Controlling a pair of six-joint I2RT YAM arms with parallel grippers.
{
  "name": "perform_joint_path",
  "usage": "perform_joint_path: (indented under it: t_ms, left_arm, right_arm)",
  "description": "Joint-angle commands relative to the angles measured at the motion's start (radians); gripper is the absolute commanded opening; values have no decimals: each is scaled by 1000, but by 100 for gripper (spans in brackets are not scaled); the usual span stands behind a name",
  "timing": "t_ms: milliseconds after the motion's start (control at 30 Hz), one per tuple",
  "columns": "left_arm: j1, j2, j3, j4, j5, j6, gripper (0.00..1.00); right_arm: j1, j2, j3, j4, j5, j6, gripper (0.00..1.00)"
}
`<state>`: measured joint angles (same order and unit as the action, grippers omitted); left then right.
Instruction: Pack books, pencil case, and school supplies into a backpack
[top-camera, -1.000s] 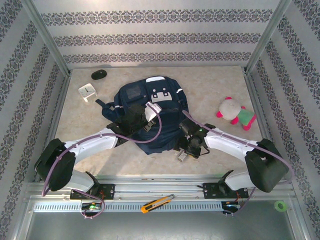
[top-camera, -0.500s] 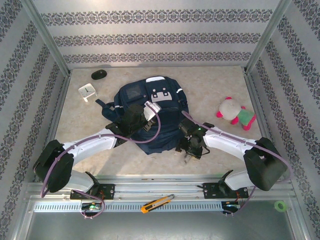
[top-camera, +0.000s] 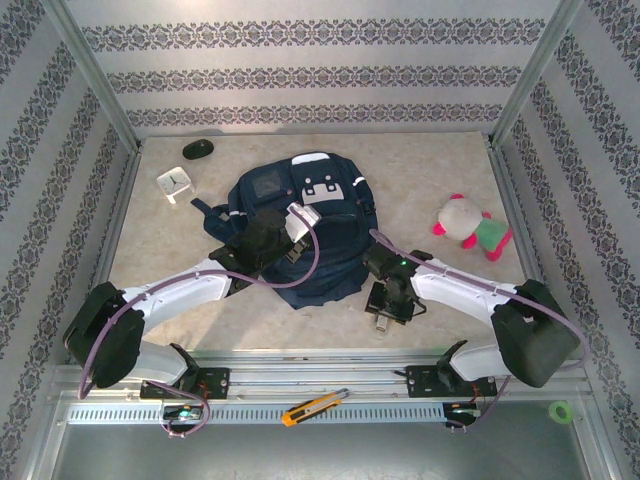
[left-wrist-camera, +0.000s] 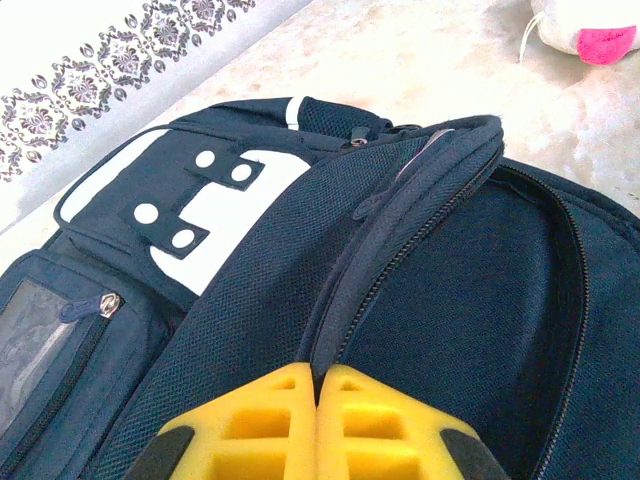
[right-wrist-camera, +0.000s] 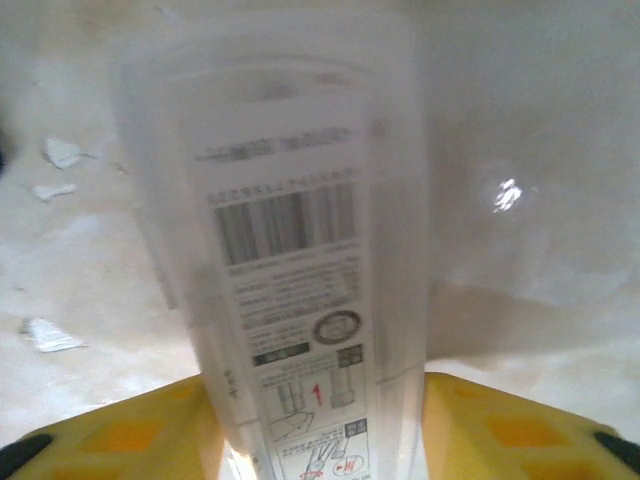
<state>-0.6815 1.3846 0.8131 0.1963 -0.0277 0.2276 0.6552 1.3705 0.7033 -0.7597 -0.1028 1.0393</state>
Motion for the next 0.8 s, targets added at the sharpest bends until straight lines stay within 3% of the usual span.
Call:
perform_joint_path:
  t_ms: [0,133,267,333,400,633,767]
  left_arm:
    - [-4,-37,5,95,-18,-23,4]
    - [-4,-37,8,98,-16,-25,4]
    - [-5,-41,6,97,-18,-27,3]
    - [-4,-45,8,97,-21,-33,3]
    - [-4,-49,16,89,-17,-49,3]
    - [-3,-90,31,69,18,-116,4]
    - [-3,-99,29,76,27,-134,4]
  right_arm:
    - [-25,-20,-42,-26,12,-6,64]
    - [-49,-34,-67,-11,7,-27,66]
    - [-75,-43,-106,54,-27,-50,56]
    - [-81,-45,-117,62,-31,-59,44]
    - [-84,-70,-107,54,-28,-74,40]
    - [-88,-307,47,102,-49,-111,39]
    - [-91,-311,141,220,-130,-107,40]
